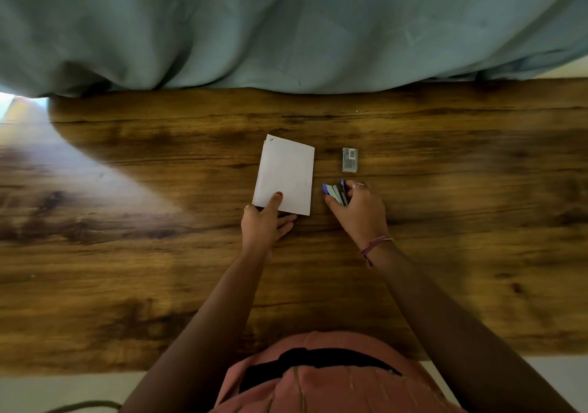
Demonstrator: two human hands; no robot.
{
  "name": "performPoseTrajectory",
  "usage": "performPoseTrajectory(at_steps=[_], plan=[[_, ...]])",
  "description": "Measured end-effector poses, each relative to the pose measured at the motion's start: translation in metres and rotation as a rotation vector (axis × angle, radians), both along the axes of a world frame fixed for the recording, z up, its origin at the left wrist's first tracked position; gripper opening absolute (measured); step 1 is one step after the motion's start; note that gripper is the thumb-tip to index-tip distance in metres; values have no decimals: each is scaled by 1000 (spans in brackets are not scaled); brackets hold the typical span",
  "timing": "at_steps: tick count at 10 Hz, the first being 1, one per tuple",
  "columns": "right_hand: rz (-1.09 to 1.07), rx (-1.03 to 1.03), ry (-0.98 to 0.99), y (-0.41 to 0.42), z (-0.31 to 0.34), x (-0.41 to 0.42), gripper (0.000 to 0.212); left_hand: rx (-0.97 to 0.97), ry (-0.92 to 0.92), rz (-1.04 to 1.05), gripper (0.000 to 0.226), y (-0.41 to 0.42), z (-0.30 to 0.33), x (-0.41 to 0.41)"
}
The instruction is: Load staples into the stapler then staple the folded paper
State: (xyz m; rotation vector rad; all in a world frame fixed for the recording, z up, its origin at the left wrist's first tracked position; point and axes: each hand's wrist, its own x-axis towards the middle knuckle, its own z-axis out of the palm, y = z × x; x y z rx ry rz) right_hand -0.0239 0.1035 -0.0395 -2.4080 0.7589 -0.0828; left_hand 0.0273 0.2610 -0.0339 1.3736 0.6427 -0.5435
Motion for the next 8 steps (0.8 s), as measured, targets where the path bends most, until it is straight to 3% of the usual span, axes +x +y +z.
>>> performPoseTrajectory(at_steps=[4, 5, 7, 8], plan=[[39, 76, 83, -2, 2, -12, 72, 382, -88, -467, 36, 31, 4, -10], [49, 56, 93, -1, 5, -18, 71, 483, -243, -516, 31, 32, 5, -19], [44, -173, 56, -1, 12, -30, 59, 687, -838, -524, 12, 28, 18, -29], [54, -256, -94, 2, 17, -30, 55, 832, -1087, -567, 29, 24, 20, -24]])
